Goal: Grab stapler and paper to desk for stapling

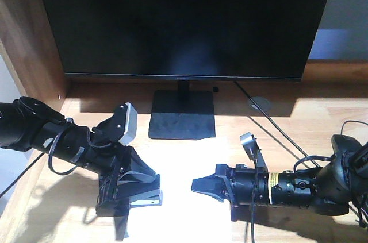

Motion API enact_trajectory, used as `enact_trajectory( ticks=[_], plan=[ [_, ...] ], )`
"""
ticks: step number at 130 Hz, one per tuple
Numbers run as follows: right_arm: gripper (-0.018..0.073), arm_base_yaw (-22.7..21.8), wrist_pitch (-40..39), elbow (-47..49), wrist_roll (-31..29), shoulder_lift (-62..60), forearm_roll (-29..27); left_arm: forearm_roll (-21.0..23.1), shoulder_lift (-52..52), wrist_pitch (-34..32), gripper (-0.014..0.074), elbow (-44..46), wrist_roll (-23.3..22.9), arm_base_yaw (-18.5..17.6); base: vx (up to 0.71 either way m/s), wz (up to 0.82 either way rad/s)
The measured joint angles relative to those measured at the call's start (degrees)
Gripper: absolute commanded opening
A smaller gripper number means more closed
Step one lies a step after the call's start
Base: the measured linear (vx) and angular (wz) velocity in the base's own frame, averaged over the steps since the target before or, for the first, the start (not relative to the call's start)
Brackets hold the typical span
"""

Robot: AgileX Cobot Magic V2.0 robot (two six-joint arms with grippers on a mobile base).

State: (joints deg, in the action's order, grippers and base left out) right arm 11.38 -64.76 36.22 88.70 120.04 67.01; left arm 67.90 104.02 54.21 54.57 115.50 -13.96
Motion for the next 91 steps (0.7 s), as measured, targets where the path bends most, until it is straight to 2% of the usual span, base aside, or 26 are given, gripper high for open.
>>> enact_trajectory(
  ticks=[43,91],
  plan=[
    [-0.0003,0.0,0.0,0.0,0.0,0.0,0.0,-0.3,4.1,-0.1,-0.0006,0.0,0.0,0.0,0.0,0.0],
    [-0.0003,0.0,0.0,0.0,-0.1,0.0,0.0,1.8,8.6,2.2,-0.0006,0.7,0.1,0.0,0.0,0.0]
  ],
)
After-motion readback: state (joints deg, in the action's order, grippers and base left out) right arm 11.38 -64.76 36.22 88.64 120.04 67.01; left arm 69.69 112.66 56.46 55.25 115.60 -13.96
